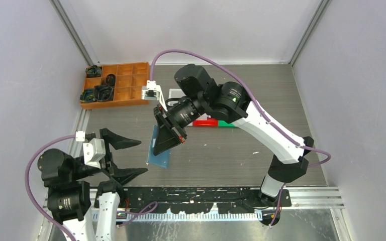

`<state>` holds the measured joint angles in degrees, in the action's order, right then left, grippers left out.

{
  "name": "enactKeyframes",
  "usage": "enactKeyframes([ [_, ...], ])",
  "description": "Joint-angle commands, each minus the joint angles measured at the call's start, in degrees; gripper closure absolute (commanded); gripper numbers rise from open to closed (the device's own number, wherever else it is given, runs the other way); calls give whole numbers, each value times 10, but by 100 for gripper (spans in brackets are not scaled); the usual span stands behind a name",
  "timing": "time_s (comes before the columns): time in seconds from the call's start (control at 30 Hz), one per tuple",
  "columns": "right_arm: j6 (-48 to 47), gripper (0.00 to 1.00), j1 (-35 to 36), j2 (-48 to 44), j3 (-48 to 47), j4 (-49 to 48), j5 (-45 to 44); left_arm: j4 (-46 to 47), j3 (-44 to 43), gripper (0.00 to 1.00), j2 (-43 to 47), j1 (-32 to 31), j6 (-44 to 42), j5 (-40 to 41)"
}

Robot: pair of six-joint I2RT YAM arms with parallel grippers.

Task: Take the credit cards out of the card holder
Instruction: Open the card holder at the center of the board.

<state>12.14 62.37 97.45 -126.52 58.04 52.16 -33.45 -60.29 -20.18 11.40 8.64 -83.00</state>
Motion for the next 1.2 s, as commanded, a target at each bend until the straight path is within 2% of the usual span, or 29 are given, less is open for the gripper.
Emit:
enactKeyframes([
  [0.0,-36,99,-6,-34,4,26,-16,-71,-1,17,-31,4,-115,3],
  [0.17,-73,99,-6,-24,5,56,-12,-56,37,21,-74,5,-226,33],
  [0.33,-99,99,-7,12,2,63,6,-43,28,21,-126,2,-247,-37],
  [0.47,-103,99,-24,73,-29,74,26,-42,69,19,-94,1,-318,-26],
  [0.6,-60,99,-55,97,-36,22,50,-41,103,18,-69,1,-405,-14],
  [0.67,-52,95,-56,111,-49,3,36,-42,115,18,-68,0,-440,-12],
  [0.7,-47,94,-56,124,-61,1,40,-43,121,16,-68,0,-456,-11],
  [0.77,-40,94,-55,152,-91,3,53,-43,132,2,-62,-1,-485,-9],
  [0.8,-35,94,-55,163,-100,0,60,-43,138,1,-56,-1,-498,-8],
  [1.03,-32,99,-46,177,-99,-19,99,-44,164,0,-32,-6,-611,5],
  [1.17,-47,99,-43,164,-71,-11,87,-44,155,0,-26,-5,-629,5],
])
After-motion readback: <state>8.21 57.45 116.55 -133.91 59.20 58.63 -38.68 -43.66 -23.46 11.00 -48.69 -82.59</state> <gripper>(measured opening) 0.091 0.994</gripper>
